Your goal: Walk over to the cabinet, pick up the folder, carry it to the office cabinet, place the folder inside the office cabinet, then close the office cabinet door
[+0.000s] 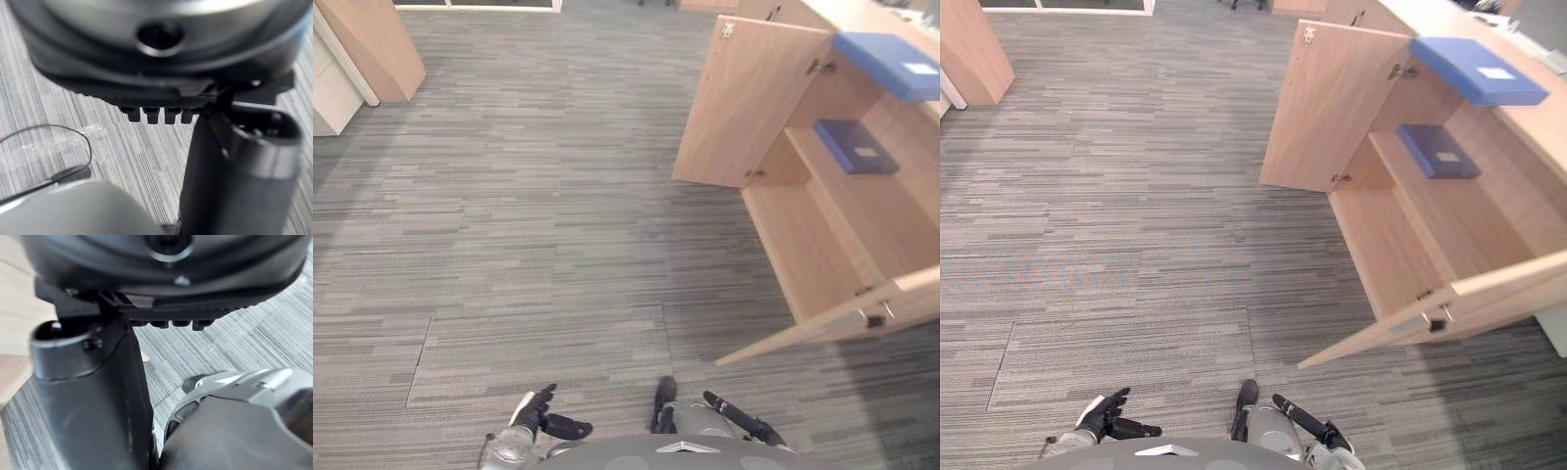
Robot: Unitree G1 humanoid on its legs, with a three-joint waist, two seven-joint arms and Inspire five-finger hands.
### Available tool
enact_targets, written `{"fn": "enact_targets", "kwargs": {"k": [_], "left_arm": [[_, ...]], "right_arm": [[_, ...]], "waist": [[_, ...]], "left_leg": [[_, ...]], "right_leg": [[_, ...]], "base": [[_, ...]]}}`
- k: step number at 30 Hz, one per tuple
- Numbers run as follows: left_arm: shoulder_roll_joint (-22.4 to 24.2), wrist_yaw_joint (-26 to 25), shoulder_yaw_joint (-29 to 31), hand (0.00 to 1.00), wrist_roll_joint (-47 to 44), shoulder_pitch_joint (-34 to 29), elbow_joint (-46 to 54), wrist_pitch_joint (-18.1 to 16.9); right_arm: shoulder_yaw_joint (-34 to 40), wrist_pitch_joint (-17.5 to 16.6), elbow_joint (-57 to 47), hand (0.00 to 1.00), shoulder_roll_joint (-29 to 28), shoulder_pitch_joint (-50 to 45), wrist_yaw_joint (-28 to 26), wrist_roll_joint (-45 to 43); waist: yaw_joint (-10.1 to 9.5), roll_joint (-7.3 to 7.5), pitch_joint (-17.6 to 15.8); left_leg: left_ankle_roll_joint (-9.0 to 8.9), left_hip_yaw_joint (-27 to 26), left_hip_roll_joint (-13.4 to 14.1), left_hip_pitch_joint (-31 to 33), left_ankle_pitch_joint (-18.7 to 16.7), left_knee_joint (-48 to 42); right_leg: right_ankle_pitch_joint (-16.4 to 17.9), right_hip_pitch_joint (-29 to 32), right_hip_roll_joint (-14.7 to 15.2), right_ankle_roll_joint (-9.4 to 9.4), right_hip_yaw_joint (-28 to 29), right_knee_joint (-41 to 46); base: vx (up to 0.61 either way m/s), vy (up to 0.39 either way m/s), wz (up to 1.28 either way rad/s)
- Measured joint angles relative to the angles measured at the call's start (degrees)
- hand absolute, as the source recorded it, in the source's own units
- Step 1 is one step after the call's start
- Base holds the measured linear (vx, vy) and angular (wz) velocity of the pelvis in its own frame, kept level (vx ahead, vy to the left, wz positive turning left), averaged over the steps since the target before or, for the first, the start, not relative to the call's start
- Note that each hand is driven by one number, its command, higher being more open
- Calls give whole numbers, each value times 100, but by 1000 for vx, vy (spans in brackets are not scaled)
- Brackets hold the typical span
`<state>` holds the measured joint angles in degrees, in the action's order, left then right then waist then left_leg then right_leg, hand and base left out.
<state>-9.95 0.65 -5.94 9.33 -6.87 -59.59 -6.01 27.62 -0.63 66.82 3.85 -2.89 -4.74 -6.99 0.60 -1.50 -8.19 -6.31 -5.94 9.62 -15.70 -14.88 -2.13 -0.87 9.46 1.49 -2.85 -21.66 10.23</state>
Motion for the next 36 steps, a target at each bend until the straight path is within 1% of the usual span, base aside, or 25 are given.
{"fn": "enact_targets", "kwargs": {"k": [1,3,5,7,8,9,12,13,14,15,16,17,18,19,21,23,25,27,28,30,31,32,33,35,36], "left_arm": [[-7,33,3,100,9,34,-48,0],[-25,59,10,100,9,41,-81,1],[-30,77,78,100,7,59,-91,2],[2,49,330,100,-34,66,-20,5],[33,9,534,100,-47,60,64,13],[22,-45,589,100,-46,79,135,18],[-34,-190,639,100,-43,228,283,18],[-81,-220,632,100,-43,236,421,11],[-81,-211,624,100,-43,243,472,4],[-75,-196,601,100,-42,291,615,-5],[-51,-200,498,100,-45,292,716,-33],[-14,-205,438,100,-45,296,739,-40],[116,-204,399,100,-49,283,724,-39],[158,-209,400,100,-57,246,720,-29],[108,-300,391,100,-76,328,638,-33],[104,-275,413,100,-99,429,471,-22],[99,-251,524,100,-288,427,339,-18],[97,-263,613,100,-298,355,148,-17],[107,-248,629,100,-298,277,37,-14],[94,-201,634,100,-299,174,29,-7],[89,-187,632,100,-303,129,18,-1],[91,-200,631,100,-318,42,4,-2],[93,-198,632,100,-337,24,-8,-2],[104,-199,638,100,-454,35,-11,-8],[115,-196,684,100,-465,20,-38,-12]], "right_arm": [[-225,12,24,100,31,87,26,-4],[-375,5,42,100,33,99,30,-11],[-593,-12,51,100,79,97,33,-19],[-740,-13,42,100,121,80,34,-19],[-890,-25,43,100,144,90,43,-21],[-1012,39,82,100,174,129,64,-25],[-1147,75,224,100,187,245,128,-21],[-1162,75,224,100,167,268,161,-22],[-1162,73,224,100,158,260,164,-22],[-1149,75,227,100,165,250,164,-23],[-1140,50,213,100,182,219,158,-27],[-1137,15,190,100,222,176,147,-33],[-1146,-36,141,100,326,81,132,-60],[-1142,-44,136,100,350,40,157,-77],[-1002,-84,97,100,183,-66,119,-270],[-751,-80,98,100,88,-100,126,-274],[-589,-80,106,100,28,-133,131,-270],[-540,-81,103,100,16,-166,117,-274],[-430,-89,89,100,8,-207,73,-279],[-165,-77,96,100,-30,-231,21,-276],[55,-81,81,100,-96,-264,13,-331],[150,-99,-17,100,-160,-240,16,-406],[106,-104,-44,100,-159,-225,16,-400],[87,-96,-49,100,-145,-79,15,-353],[86,-99,-81,100,-145,-51,14,-303]], "waist": [[59,34,0],[103,72,12],[100,75,18],[77,29,32],[47,32,13],[-60,50,-3],[-217,166,-145],[-201,197,-260],[-188,220,-275],[-185,257,-322],[-185,228,-333],[-182,161,-332],[-204,-24,-306],[-224,-94,-287],[-150,156,-178],[-149,214,-149],[-204,298,-72],[-194,300,64],[-194,269,186],[-142,286,175],[-70,245,141],[43,261,147],[92,269,151],[98,276,129],[87,270,116]], "left_leg": [[-102,1,192,72,96,-264],[-114,0,284,143,126,-623],[-111,-22,486,481,129,-2020],[132,-56,710,892,313,-3312],[393,-193,962,1273,775,-4425],[446,-382,1235,1639,664,-5360],[443,-686,1352,2129,118,-5969],[414,-703,1212,2440,-196,-5809],[408,-668,1075,2610,-292,-5636],[352,-563,775,2892,-400,-5012],[247,-390,406,3023,-325,-3896],[198,-218,252,3034,-200,-3223],[67,21,90,2947,493,-2497],[95,10,-68,2856,690,-2363],[295,-90,-536,2861,541,-2253],[506,-242,-726,2823,413,-2249],[617,-555,-844,2534,353,-2026],[726,-873,-945,2125,355,-1613],[793,-1068,-1021,1856,369,-1333],[912,-1289,-1191,1270,374,-934],[1006,-1309,-1254,898,318,-794],[1026,-1269,-1288,571,306,-633],[1028,-1235,-1289,362,305,-516],[1028,-1235,-1230,79,305,-398],[1027,-1256,-1151,-41,305,-383]], "right_leg": [[232,-102,-151,-208,-109,51],[372,-272,-216,-225,-154,10],[468,-856,-436,-248,-128,-413],[511,-1218,-610,-269,-38,-654],[538,-1518,-717,-314,77,-841],[560,-1731,-778,-348,238,-935],[599,-2086,-676,-403,625,-975],[666,-2336,-537,-366,792,-1038],[725,-2389,-443,-287,826,-1027],[834,-2439,-257,-219,907,-962],[1008,-2427,-29,-1,995,-856],[1115,-2430,52,124,1059,-786],[1246,-2484,141,356,1282,-743],[1245,-2510,208,374,1406,-786],[1207,-2375,527,396,1562,-588],[1136,-2282,730,530,1720,-540],[1052,-2202,944,666,1992,-357],[1000,-1899,1101,750,2230,251],[964,-1552,1181,809,2327,944],[795,-1002,1423,978,2212,2504],[671,-682,1600,929,1910,3641],[778,-471,1817,745,1303,4632],[888,-355,1983,579,741,5124],[1141,-220,2051,308,-52,5289],[1360,-135,2011,282,-450,5032]], "base": [[387,-226,21],[321,-188,18],[326,-180,3],[316,-144,-22],[367,-115,-49],[299,-57,-57],[257,68,-63],[215,193,-42],[245,276,-40],[190,297,-35],[171,313,-36],[164,370,-52],[157,333,-56],[264,382,-59],[374,297,-23],[304,220,-17],[343,261,-60],[263,169,-83],[317,198,-81],[320,193,-53],[310,148,-2],[350,144,10],[279,89,13],[258,22,5],[242,-41,-1]]}}
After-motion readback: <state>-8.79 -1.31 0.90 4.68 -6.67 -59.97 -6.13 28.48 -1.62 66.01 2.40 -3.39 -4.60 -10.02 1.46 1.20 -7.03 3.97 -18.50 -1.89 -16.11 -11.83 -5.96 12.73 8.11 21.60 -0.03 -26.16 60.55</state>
